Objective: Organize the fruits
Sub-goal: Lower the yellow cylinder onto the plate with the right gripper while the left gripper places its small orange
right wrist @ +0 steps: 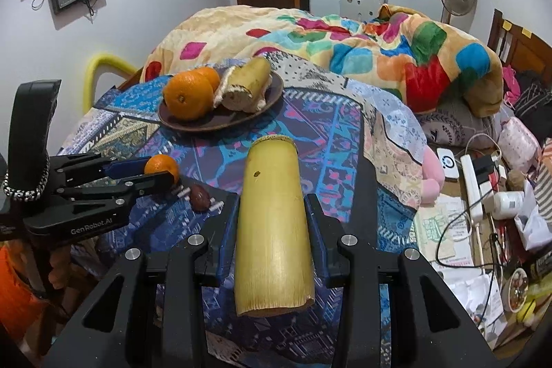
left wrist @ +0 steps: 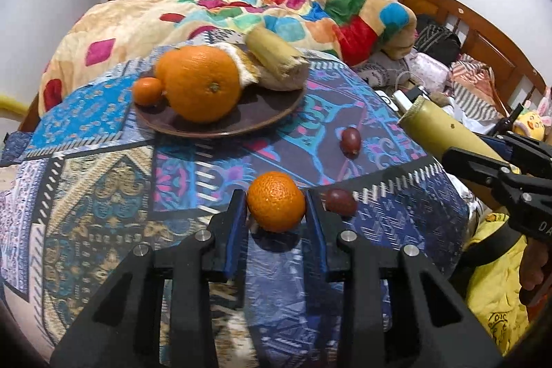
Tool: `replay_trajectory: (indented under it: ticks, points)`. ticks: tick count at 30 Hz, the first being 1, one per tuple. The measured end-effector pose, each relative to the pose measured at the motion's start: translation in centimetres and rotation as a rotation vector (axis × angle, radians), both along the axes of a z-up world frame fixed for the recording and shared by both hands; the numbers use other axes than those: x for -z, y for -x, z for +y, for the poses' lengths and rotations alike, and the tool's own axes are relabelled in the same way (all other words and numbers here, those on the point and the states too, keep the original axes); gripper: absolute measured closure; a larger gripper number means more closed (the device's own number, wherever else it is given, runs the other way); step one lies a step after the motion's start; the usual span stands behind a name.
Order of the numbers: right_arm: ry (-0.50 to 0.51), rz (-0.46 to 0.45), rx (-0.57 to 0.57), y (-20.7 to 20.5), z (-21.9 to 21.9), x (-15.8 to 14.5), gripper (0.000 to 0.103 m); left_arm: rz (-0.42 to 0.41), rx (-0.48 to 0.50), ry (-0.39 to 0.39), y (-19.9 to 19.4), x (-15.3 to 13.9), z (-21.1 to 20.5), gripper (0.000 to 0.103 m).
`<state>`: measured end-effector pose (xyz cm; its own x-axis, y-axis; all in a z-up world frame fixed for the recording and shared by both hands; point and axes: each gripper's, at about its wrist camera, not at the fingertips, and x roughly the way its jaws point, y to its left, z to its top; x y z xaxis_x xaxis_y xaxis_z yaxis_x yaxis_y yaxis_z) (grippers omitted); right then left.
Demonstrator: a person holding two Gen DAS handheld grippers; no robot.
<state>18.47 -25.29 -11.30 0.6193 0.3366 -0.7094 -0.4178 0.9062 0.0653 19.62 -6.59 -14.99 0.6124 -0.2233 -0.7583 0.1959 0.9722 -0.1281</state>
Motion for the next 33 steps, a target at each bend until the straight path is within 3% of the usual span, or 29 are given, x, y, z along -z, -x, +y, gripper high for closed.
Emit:
replay_trajectory:
  ticks: [16,33]
  points:
    - [-0.027,-0.051,-0.069,-3.3,5.4,-1.5,0.069,-0.075,-0.133,-0.047,-2.7,-2.7,8.2,0.069]
    - [-0.022,-0.079,-0.055,-10.1,10.6,-2.2,0.069,-0.068,-0.076,-0.019,-7.7,-0.8,9.4,0.068]
